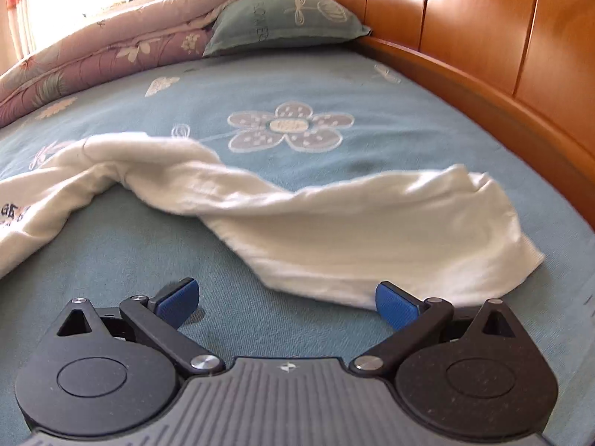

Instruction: Fold clothes

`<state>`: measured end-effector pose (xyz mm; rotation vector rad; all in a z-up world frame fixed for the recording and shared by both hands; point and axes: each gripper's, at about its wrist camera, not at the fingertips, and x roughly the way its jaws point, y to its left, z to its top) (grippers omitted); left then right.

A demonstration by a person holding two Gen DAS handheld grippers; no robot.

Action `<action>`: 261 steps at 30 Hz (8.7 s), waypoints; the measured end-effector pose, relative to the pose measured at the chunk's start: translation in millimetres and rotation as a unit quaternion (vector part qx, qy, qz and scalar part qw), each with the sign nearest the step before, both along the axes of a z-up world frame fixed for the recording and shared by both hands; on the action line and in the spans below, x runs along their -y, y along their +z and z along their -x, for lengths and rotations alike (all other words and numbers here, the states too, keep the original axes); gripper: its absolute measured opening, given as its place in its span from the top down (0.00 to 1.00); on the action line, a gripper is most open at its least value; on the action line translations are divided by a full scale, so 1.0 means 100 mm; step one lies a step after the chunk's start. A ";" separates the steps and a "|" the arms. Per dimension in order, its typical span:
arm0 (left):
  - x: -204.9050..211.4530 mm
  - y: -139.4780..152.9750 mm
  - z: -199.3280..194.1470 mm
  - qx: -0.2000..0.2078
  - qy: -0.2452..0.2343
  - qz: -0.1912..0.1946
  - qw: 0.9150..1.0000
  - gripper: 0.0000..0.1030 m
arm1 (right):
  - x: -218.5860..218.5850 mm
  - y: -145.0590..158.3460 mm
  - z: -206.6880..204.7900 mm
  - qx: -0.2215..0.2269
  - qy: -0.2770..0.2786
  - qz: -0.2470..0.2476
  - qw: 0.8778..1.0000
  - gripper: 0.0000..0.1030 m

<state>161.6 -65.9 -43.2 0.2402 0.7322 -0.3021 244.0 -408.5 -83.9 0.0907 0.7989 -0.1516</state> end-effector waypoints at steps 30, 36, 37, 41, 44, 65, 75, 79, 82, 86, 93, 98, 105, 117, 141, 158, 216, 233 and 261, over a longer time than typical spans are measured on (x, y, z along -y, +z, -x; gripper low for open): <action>-0.08 -0.27 -0.20 -0.065 0.036 0.058 0.996 0.01 | 1.56 0.57 -0.39 -0.003 -0.200 -0.181 0.963 0.35; -0.07 -0.28 -0.18 -0.064 0.034 0.057 0.996 0.01 | 1.36 0.46 -0.79 -0.078 -0.208 -0.096 0.970 0.43; -0.08 -0.27 -0.18 -0.064 0.034 0.060 0.996 0.01 | 1.31 0.43 -0.84 -0.094 -0.204 -0.073 0.972 0.46; -0.11 -0.27 -0.16 -0.063 0.031 0.068 0.995 0.01 | 1.17 0.37 -0.73 -0.127 -0.175 -0.031 0.976 0.53; -0.13 -0.28 -0.15 -0.062 0.030 0.072 0.995 0.01 | 1.13 0.35 -0.47 -0.137 -0.158 -0.031 0.977 0.52; -0.13 -0.24 -0.07 -0.060 0.030 0.076 0.995 0.01 | 1.43 0.00 1.10 0.066 -0.237 -0.337 0.909 0.41; -0.04 -0.24 -0.11 -0.064 0.029 0.050 0.996 0.01 | 1.74 -0.08 1.02 0.125 -0.255 -0.334 0.899 0.92; 0.00 -0.24 -0.14 -0.065 0.028 0.043 0.997 0.01 | 1.75 0.10 0.91 0.114 -0.221 -0.285 0.926 0.92; 0.04 -0.22 -0.15 -0.062 0.025 0.033 0.997 0.01 | 1.76 0.37 0.83 0.131 -0.196 -0.236 0.943 0.92; 0.07 -0.21 -0.15 -0.058 0.023 0.027 0.998 0.01 | 1.84 0.81 0.74 0.175 -0.171 -0.172 0.954 0.92; 0.09 -0.19 -0.16 -0.058 0.024 0.023 0.998 0.01 | 1.97 1.08 0.36 0.171 -0.176 -0.054 0.968 0.85; 0.08 -0.15 -0.14 -0.053 0.019 0.021 0.998 0.01 | 1.90 0.87 0.32 0.133 -0.193 -0.049 0.971 0.61; 0.08 -0.11 -0.10 -0.045 0.014 0.022 0.999 0.01 | 1.30 0.61 0.38 0.083 -0.112 -0.075 0.987 0.49; -0.21 -0.08 0.07 -0.049 0.021 0.057 0.997 0.01 | -0.62 0.37 0.41 0.012 0.119 -0.173 0.978 0.37; -0.30 0.08 0.21 0.002 -0.022 0.040 0.999 0.01 | -1.82 -0.06 0.98 0.007 0.189 -0.112 0.975 0.00; 0.70 -0.30 -0.06 0.077 -0.111 -0.257 0.957 0.01 | -1.38 -0.02 1.37 -0.012 0.108 -0.109 0.988 0.00; 0.49 0.78 0.12 0.096 -0.208 -0.142 0.963 0.91 | -1.62 -0.15 1.41 0.012 0.135 -0.014 0.991 0.00; 0.45 0.79 0.23 0.061 -0.235 -0.079 0.967 0.88 | -1.58 -0.13 1.40 0.009 0.139 -0.029 0.990 0.00; 1.09 -0.32 0.07 0.034 -0.237 -0.237 0.941 0.29 | -1.65 -0.18 1.36 0.018 0.141 -0.010 0.990 0.00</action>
